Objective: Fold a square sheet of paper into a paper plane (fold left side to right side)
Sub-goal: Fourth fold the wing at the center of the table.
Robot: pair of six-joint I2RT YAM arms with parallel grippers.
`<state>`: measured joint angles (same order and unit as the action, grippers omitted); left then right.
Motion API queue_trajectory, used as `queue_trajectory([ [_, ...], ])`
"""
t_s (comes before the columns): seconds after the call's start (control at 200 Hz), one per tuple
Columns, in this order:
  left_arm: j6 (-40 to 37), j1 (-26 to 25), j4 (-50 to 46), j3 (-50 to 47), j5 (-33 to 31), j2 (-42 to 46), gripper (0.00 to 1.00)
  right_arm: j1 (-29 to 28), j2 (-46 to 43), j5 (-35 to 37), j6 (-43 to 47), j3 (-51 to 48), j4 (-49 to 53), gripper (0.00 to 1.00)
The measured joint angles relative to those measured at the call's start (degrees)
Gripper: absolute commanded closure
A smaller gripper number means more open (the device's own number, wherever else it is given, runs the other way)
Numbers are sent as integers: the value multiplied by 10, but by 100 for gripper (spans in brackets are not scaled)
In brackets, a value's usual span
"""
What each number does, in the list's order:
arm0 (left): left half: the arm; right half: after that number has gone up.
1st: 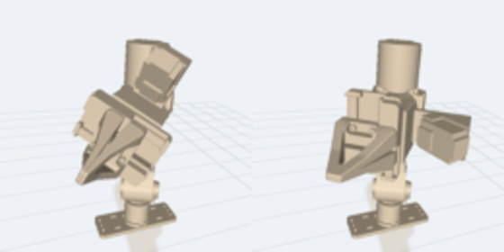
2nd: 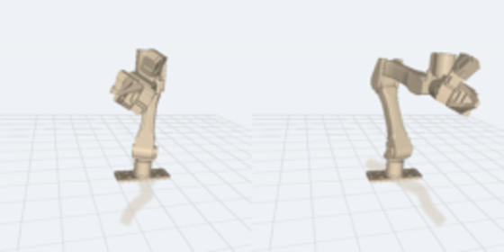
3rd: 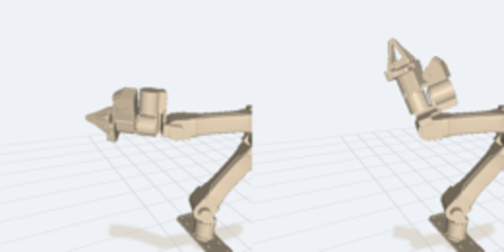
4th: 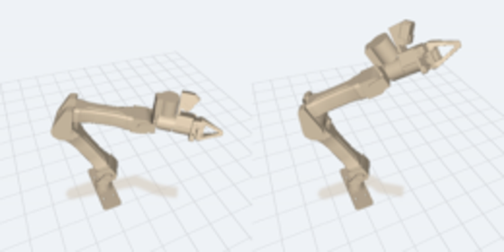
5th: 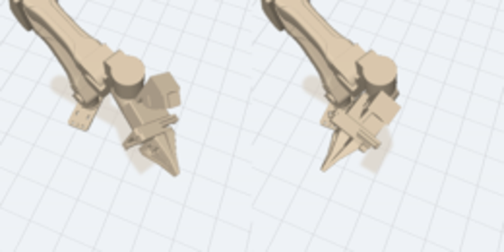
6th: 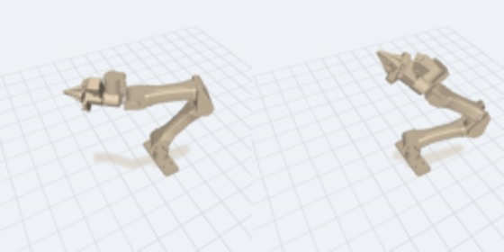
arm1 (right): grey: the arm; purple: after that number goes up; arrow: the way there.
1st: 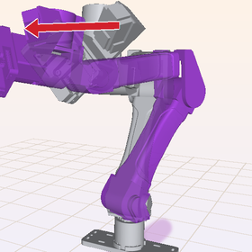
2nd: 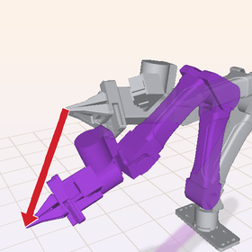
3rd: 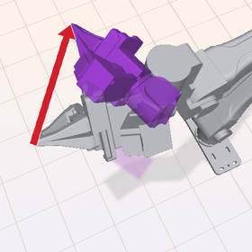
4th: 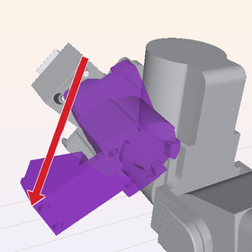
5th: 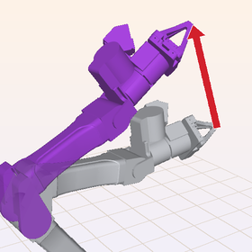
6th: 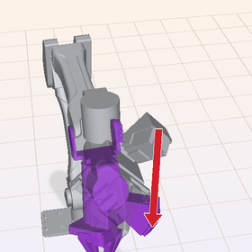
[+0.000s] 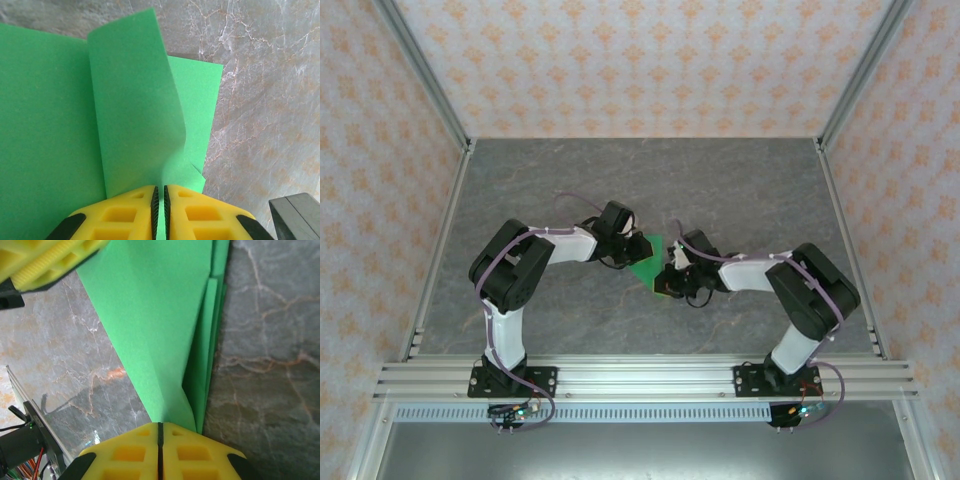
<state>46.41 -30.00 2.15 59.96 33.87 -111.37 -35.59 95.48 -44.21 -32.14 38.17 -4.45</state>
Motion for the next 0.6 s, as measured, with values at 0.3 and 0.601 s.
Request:
queue_trajectory([
  [0.3,0,0,0,0,0,0,84,2,-58,-13,-16,-15,20,90],
  [0.601,0,0,0,0,0,0,84,25,-45,-24,-41,-10,0,90],
])
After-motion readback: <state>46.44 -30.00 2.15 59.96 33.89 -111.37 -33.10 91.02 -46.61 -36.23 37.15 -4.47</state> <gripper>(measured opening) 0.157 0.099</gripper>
